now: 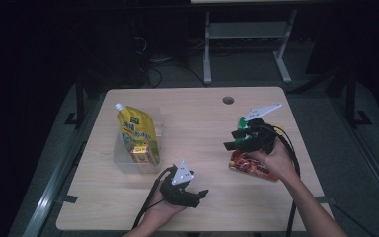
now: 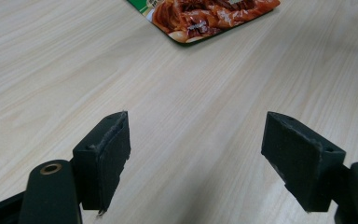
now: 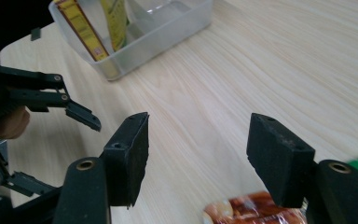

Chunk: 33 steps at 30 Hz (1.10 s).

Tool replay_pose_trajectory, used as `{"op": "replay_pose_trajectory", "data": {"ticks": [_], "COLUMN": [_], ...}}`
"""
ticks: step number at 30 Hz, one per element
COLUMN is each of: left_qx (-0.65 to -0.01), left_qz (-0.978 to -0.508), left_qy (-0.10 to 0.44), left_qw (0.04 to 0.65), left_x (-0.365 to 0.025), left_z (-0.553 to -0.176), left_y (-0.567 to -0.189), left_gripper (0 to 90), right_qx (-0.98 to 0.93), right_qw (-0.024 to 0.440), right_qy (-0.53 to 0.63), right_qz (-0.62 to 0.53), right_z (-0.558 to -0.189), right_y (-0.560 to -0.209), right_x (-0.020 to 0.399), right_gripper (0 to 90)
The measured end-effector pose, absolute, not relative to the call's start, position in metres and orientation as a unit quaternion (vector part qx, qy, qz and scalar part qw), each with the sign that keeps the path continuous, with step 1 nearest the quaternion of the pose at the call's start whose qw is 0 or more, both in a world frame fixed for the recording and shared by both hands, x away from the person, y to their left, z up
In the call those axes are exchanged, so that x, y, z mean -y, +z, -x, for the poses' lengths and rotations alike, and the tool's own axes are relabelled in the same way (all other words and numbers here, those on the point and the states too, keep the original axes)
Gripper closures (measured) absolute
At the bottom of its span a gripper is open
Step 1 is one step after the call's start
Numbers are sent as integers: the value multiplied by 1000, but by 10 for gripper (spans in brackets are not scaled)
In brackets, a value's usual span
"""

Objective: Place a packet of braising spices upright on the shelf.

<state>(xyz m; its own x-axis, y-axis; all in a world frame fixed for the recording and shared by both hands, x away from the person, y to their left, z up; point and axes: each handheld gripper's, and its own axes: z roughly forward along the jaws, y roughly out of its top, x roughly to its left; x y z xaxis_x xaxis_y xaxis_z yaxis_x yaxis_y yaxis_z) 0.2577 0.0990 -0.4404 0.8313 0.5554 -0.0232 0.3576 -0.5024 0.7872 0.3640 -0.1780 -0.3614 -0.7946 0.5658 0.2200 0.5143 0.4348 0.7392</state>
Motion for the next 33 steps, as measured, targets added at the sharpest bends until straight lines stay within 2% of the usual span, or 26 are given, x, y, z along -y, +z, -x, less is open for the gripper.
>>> {"op": "replay_pose_trajectory", "data": {"ticks": [16,33], "left_qx": [-254,-237], "left_qz": [-862,-866], "left_qy": [111,112], "left_qw": [425,426], "left_x": [-73,-28], "left_z": [-273,-298], "left_y": [-434,-428], "left_gripper": [261,347], "right_qx": [-832,-811], "right_qw": [47,64], "right_qy": [412,396], "right_qz": [-369,-425], "right_z": [-361,-365], "right_y": [-367,-371], "right_x": [220,266], "right_gripper": [348,342]}}
